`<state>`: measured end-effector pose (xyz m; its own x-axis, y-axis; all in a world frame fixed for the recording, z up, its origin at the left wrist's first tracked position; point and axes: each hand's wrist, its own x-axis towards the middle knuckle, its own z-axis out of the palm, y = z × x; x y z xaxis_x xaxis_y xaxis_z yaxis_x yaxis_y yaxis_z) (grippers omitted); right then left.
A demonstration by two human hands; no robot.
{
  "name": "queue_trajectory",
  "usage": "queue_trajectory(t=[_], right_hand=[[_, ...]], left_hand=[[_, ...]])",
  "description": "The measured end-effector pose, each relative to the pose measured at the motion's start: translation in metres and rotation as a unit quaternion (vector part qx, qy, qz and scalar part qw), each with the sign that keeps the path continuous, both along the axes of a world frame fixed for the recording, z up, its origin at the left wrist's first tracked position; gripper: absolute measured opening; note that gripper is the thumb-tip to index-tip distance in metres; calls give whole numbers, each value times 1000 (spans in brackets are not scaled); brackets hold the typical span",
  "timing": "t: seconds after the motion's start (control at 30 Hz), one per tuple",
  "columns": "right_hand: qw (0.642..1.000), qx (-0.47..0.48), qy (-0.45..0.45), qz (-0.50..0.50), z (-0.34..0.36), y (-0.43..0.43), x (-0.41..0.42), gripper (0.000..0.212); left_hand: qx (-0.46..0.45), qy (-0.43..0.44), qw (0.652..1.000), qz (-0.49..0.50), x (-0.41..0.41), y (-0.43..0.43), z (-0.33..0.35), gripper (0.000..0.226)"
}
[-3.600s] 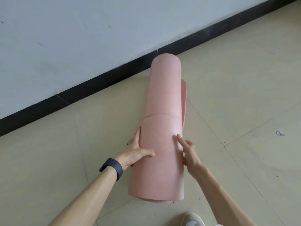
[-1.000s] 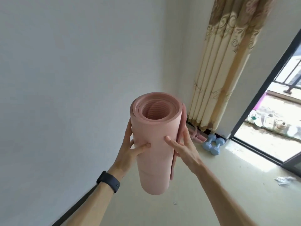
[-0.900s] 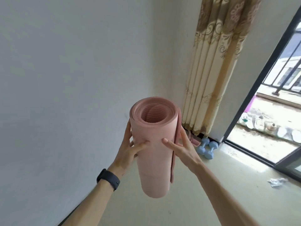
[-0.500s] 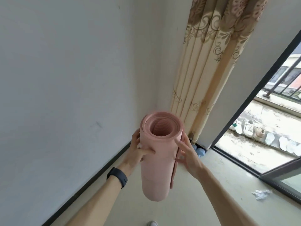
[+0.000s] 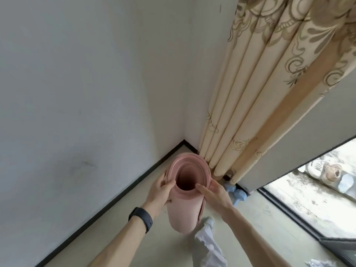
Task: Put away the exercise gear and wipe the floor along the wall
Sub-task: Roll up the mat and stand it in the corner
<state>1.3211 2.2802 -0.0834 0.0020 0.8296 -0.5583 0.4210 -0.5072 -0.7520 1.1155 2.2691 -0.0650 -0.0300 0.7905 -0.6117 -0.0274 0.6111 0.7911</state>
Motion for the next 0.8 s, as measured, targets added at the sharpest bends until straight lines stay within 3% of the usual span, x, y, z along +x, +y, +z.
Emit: queue_trajectory(t=[0.07, 0.27, 0.47, 0.63, 0.8], right_hand=[[1000, -15, 9, 16, -17, 35, 6, 18], [996, -80, 21, 23, -63, 133, 4, 52], [995, -96, 0, 28, -183, 242, 7, 55], [995, -93, 4, -22, -175, 323, -8, 53], [997, -78, -7, -11, -217, 388, -19, 42]], left_hand=[[-9, 62, 998, 10, 8, 34, -20, 35], [-29, 169, 985, 8, 16, 129, -64, 40], [-3, 209, 978, 3, 18, 236, -118, 22], [7, 207, 978, -13, 20, 323, -175, 32], [10, 192, 981, -30, 10, 392, -232, 32]])
